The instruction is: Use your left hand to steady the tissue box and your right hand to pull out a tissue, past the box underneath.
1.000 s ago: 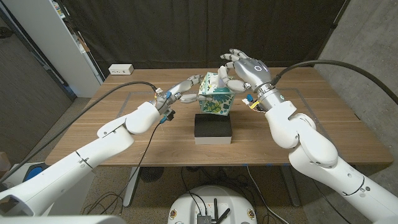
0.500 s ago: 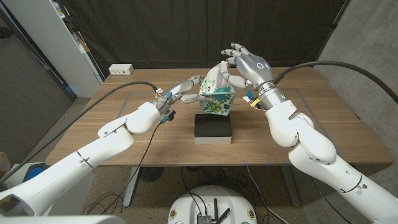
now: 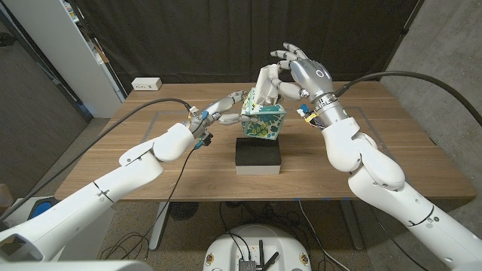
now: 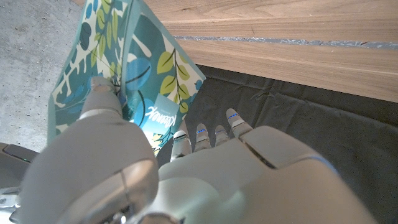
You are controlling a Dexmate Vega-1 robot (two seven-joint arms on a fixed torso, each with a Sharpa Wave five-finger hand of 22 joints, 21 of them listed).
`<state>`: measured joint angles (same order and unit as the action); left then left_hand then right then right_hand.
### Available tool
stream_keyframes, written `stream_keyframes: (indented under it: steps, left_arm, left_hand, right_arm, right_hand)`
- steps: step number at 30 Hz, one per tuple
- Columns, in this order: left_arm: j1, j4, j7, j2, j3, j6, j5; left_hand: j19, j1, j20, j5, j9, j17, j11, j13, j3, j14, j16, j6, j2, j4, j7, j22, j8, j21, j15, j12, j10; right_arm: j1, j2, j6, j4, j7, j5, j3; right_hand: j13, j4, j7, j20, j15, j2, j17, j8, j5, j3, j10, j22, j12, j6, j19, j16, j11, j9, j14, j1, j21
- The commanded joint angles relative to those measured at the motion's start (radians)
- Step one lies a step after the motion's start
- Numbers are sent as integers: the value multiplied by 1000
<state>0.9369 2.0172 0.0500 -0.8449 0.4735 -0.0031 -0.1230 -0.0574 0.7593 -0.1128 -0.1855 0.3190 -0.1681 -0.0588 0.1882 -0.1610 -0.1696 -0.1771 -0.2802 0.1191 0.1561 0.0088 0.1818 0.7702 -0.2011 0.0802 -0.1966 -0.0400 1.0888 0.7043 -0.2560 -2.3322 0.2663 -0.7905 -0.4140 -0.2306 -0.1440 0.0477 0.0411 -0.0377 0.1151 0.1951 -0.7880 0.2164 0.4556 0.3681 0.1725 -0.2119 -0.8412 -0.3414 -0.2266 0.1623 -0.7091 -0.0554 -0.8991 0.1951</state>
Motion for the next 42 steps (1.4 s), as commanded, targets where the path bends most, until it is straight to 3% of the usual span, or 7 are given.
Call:
stream_keyframes:
  steps: [1, 21, 42]
  left_arm:
    - [-10, -11, -5, 4, 3, -7, 0]
    - [-3, 2, -5, -5, -3, -13, -4]
    - [70, 69, 21, -43, -48, 0, -3]
  left_hand:
    - [-2, -1, 2, -9, 134, -3, -3, 2, -11, -55, 0, -3, 3, 0, -8, 2, 5, -2, 1, -5, -1]
    - [-2, -2, 2, -9, 134, -3, -2, 2, -17, -54, -1, -1, 2, 2, -9, 2, 8, -2, 1, -6, -2]
    - [-1, -4, 2, -8, 133, -3, -3, 2, -22, -54, -1, -2, 1, 2, -9, 2, 11, -2, 2, -7, 0]
  right_arm:
    - [-26, -13, 45, 28, 42, 95, 22]
    - [-45, -17, 59, 29, 64, 183, 42]
    - [-20, -28, 90, 2, 138, 181, 62]
  right_hand:
    - [-6, 0, -8, -5, -94, 12, 3, -9, 8, -7, 7, 1, -4, 1, 3, 4, -5, -8, 4, -1, -2]
    - [-9, -6, -8, -18, -84, 16, 0, -9, 16, -24, 15, 0, -3, -9, 11, 6, -8, -4, 6, -3, -3]
    - [-10, -11, -7, -24, -84, 18, -2, -7, 21, -36, 21, 0, 0, -13, 13, 7, -15, 1, 4, -8, -2]
